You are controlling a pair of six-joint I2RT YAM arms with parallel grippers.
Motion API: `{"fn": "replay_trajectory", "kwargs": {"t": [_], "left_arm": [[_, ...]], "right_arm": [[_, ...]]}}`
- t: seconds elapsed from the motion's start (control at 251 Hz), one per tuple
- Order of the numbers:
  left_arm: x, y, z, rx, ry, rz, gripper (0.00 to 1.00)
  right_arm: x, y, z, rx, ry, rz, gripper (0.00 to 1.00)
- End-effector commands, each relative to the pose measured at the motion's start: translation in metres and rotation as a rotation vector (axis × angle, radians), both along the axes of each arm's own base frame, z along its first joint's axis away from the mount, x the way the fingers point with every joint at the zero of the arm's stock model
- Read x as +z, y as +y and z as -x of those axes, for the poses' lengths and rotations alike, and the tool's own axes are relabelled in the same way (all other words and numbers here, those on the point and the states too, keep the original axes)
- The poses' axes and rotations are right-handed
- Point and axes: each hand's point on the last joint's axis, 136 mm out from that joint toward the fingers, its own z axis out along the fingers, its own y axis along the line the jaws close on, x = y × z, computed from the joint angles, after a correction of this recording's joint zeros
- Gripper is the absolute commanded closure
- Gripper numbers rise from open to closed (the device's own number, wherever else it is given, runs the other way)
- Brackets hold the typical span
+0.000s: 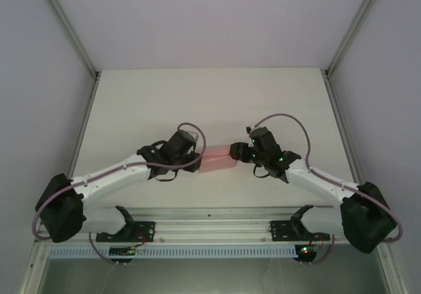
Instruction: Assemble paper box
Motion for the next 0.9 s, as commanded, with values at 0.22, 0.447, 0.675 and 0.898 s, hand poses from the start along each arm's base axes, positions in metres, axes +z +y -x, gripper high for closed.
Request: {"fn": "replay_trajectory", "kwargs": {"t": [0.22,0.447,0.675,0.898], "left_arm": [[0.029,0.022,0.03,0.003,0.048,0.111,0.22],[0.03,0.017,-0.017,0.129,0.098,0.349,0.18],[0.016,-0.009,-0.031,0.067,0.188,0.485,0.27],[-0.015,-0.01,-0.016,0.01,0.243,0.478,0.36]], "right_arm": [[-0.073,-0.033,0.041,-0.075,0.216,0.161,0.6],[-0.074,-0.029,0.041,-0.053,0.218,0.159,0.62],[-0.078,-0.028,0.042,-0.04,0.235,0.171,0.64],[-0.082,-0.027,0.047,-0.04,0.256,0.144,0.67]]}}
